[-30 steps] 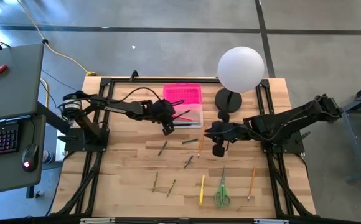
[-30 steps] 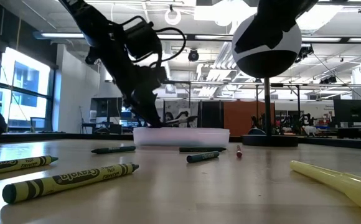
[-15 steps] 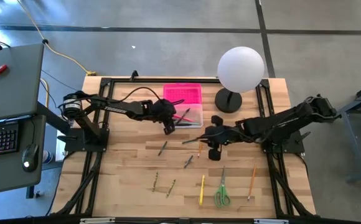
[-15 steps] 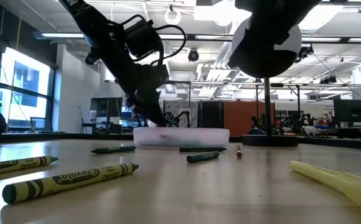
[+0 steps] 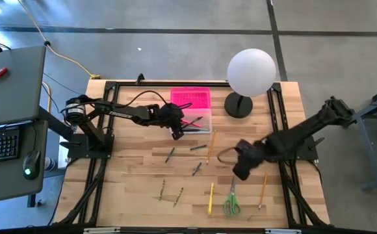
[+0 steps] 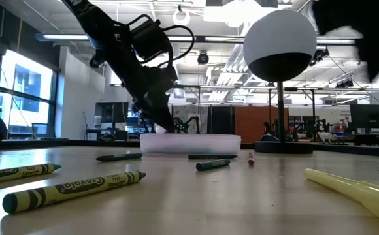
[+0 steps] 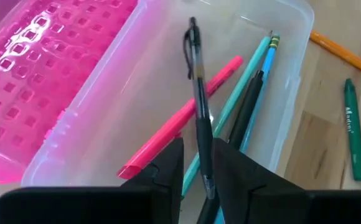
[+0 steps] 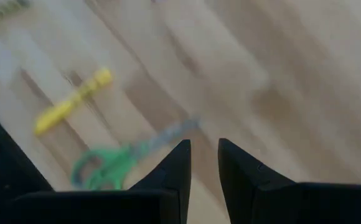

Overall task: Pick & place school supplies into a supply box
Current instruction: Put the bottom orange pencil into the transparent supply box

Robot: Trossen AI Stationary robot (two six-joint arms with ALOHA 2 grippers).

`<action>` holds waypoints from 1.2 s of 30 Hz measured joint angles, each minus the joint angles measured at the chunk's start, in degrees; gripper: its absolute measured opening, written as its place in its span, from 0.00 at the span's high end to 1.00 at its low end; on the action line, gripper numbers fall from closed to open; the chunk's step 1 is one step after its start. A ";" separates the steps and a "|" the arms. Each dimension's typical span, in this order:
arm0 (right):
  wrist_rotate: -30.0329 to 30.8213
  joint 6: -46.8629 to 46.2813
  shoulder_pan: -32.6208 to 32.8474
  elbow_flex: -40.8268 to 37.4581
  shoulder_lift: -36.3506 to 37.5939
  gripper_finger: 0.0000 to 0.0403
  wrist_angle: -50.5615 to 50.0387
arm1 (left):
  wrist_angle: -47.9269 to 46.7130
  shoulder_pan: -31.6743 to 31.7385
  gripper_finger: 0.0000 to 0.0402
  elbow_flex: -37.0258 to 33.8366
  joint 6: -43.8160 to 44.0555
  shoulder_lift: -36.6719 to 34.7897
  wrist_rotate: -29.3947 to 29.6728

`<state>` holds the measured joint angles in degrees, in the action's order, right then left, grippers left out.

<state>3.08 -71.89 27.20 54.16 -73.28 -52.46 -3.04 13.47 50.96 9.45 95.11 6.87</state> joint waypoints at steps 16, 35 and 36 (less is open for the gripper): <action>-19.40 -48.89 22.13 -10.16 -1.66 0.85 12.35 | -0.14 0.00 0.72 0.00 0.02 0.00 -0.19; -30.49 -51.72 22.47 -7.95 -20.45 0.85 38.60 | -0.50 0.00 0.72 0.00 -0.10 -0.02 -0.17; -30.43 -51.72 22.43 -7.95 -20.80 0.85 38.60 | -0.49 0.00 0.72 0.00 -0.13 -0.02 -0.17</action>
<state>-27.35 -123.61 49.63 46.22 -94.08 -13.87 -3.53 13.47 50.96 9.32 95.09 6.70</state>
